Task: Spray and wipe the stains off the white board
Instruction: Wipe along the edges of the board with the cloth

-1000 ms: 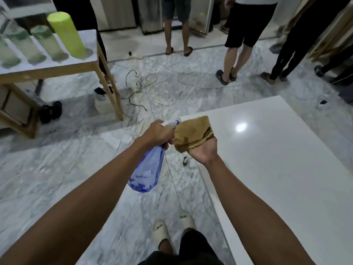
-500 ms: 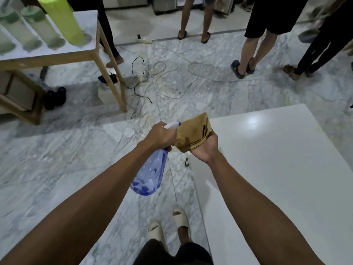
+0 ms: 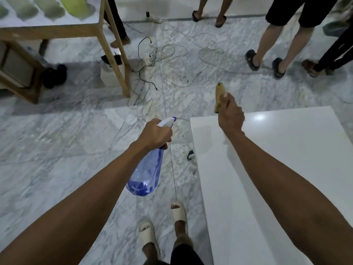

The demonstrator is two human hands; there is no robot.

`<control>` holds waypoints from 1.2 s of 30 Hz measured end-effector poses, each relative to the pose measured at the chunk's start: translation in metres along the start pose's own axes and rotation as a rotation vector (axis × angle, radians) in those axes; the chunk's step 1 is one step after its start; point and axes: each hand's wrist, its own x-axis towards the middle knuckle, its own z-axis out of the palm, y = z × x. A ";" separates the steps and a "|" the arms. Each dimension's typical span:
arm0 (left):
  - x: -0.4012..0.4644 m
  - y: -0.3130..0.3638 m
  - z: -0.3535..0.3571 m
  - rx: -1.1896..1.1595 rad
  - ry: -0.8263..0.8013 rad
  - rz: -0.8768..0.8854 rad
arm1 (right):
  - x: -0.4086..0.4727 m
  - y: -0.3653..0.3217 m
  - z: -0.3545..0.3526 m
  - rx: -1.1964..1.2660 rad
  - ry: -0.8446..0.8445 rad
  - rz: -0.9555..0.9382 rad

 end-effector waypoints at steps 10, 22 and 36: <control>0.039 -0.094 -0.011 -0.078 -0.069 -0.036 | -0.032 0.053 0.147 -0.562 -0.307 -0.206; 0.074 -0.124 -0.003 -0.062 -0.148 0.103 | -0.008 0.050 0.185 -0.619 -0.093 -0.134; 0.050 -0.175 0.033 -0.079 -0.212 0.165 | -0.023 0.067 0.178 -0.665 -0.082 -0.190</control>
